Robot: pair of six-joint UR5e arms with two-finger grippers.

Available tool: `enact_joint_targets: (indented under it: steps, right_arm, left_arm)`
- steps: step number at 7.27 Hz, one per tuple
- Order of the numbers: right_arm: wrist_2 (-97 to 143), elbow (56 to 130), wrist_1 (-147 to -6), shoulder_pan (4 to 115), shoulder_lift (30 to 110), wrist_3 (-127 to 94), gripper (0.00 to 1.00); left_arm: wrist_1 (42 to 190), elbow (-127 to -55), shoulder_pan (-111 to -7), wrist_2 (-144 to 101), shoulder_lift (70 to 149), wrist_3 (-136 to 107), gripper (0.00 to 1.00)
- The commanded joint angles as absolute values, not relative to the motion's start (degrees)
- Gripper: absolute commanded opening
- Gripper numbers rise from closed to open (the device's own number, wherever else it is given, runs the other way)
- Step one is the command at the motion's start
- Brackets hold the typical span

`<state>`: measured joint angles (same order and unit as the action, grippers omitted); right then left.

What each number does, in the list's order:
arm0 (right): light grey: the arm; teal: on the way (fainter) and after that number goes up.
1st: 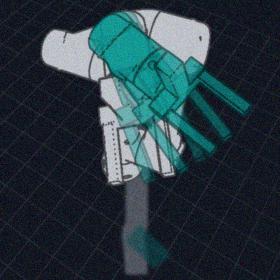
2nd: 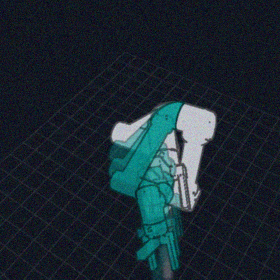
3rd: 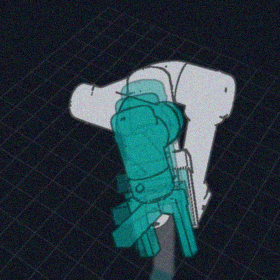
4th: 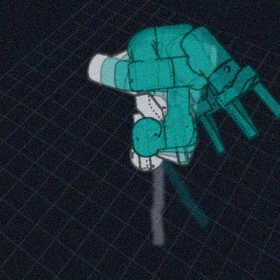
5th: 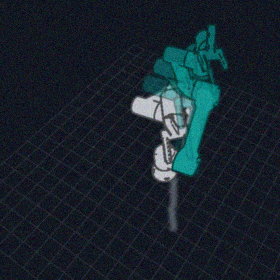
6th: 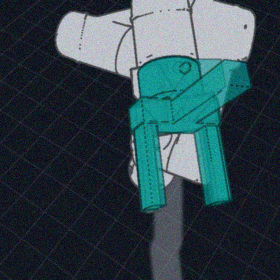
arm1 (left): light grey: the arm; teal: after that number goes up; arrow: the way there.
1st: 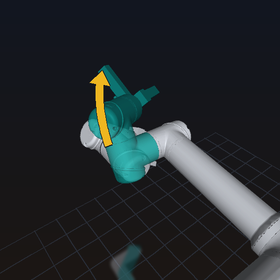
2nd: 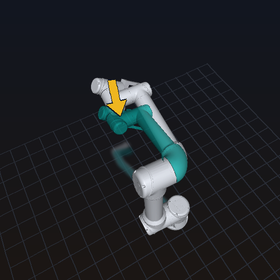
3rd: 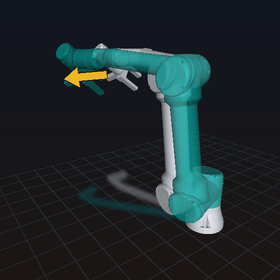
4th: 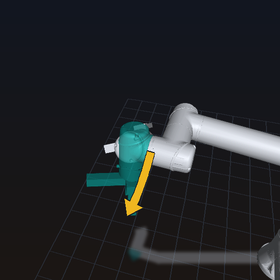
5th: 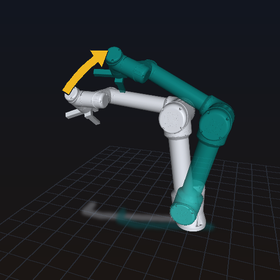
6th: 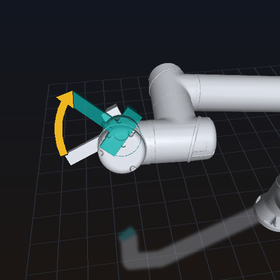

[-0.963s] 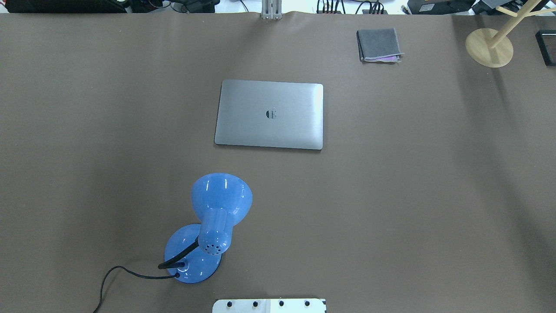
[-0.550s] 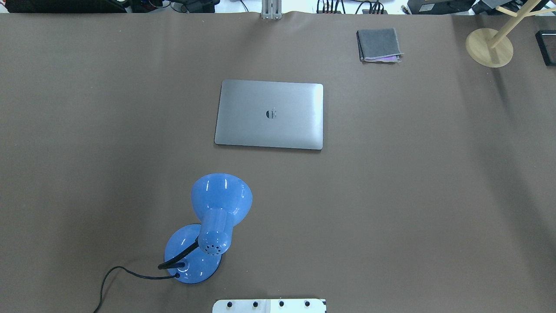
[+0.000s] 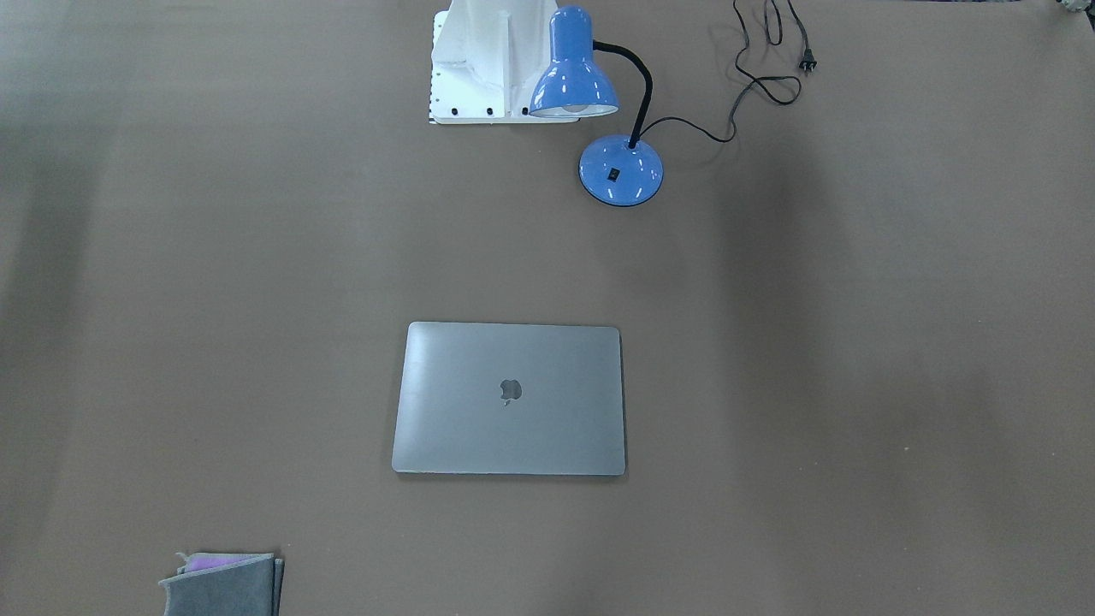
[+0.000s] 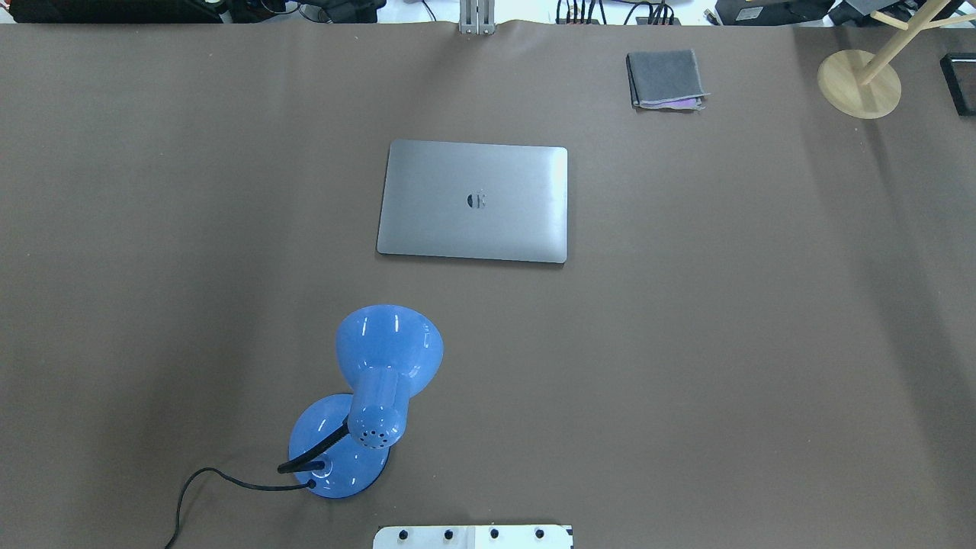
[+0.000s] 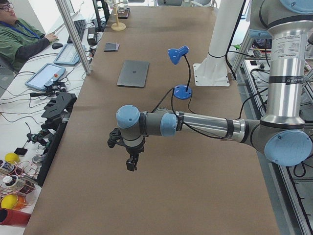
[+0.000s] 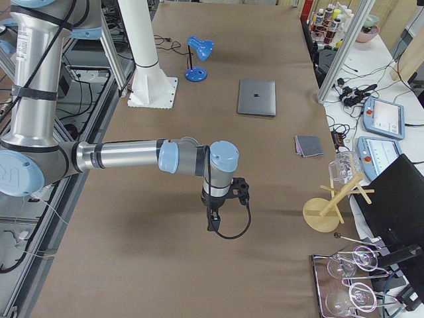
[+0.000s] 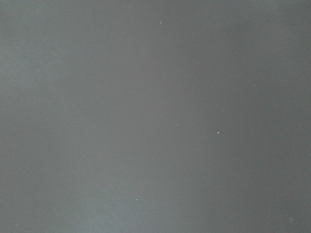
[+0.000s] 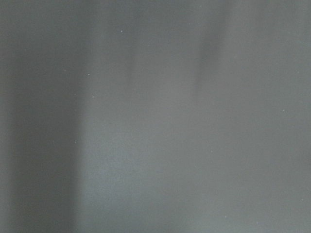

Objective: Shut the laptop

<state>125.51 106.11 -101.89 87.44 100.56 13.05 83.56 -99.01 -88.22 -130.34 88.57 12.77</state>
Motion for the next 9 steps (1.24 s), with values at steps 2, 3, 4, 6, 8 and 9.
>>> enact_joint_targets:
  steps: [2,3,4,6,8,9]
  right_arm:
    - [126.9,105.9,-101.6,87.5,100.7,13.1,1.0]
    - [127.4,105.7,-101.6,87.5,100.7,13.1,1.0]
    - [127.4,105.7,-101.6,87.4,100.7,13.2,1.0]
    - [127.5,105.7,-101.6,87.5,100.7,13.2,1.0]
    - [127.5,105.7,-101.6,87.4,100.7,13.3,1.0]
    - [127.5,105.7,-101.6,87.4,100.7,13.3,1.0]
  left_arm:
    - [84.0,-100.9,-88.1,-130.7,88.6,13.3,0.99]
    - [84.1,-101.0,-88.1,-130.7,88.6,13.3,0.99]
    - [84.1,-101.2,-88.0,-130.8,88.4,13.3,0.99]
    - [84.1,-101.3,-88.1,-130.8,88.4,13.3,0.99]
    - [84.1,-101.7,-88.0,-130.8,88.4,13.3,0.99]
    - [84.1,-102.2,-88.1,-130.8,88.3,13.3,0.99]
